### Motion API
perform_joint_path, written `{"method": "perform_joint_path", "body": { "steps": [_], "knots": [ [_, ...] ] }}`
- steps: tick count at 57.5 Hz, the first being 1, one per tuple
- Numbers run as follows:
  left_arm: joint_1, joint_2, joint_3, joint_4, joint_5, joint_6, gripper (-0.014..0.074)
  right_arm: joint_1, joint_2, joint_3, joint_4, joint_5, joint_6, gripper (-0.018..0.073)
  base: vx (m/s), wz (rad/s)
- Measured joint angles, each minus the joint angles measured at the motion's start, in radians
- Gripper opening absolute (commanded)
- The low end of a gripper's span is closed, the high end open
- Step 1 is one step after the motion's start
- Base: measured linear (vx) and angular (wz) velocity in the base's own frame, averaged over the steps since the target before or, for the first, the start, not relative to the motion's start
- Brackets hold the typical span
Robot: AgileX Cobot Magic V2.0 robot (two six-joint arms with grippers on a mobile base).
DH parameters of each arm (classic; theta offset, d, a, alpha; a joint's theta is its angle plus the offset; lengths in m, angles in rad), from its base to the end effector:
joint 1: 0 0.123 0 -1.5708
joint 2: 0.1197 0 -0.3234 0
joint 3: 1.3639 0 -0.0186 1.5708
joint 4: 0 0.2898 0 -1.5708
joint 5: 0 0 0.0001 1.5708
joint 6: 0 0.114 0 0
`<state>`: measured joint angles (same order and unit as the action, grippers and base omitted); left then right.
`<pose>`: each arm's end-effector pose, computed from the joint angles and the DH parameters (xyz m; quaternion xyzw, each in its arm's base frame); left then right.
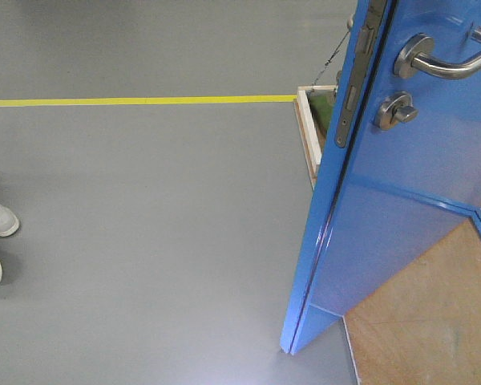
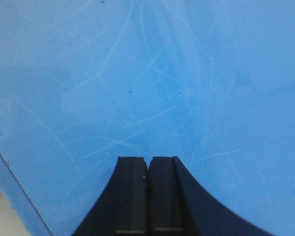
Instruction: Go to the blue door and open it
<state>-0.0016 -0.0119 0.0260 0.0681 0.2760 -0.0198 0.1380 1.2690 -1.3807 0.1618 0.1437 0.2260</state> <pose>0.0778 0.0020 0.1745 0.0125 0.7748 0.0211 0.6318 0.3321 0.0488 0.5229 0.0767 0.6824 0.1960 0.7001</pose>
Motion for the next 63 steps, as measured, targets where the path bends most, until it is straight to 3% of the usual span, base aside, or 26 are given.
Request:
{"method": "perform_joint_path", "body": {
  "steps": [63],
  "knots": [
    [0.0, 0.0, 0.0, 0.0, 0.0, 0.0, 0.0073, 0.0, -0.01, 0.0, 0.0, -0.001, 0.0, 0.0012, 0.02, 0.01]
  ]
}}
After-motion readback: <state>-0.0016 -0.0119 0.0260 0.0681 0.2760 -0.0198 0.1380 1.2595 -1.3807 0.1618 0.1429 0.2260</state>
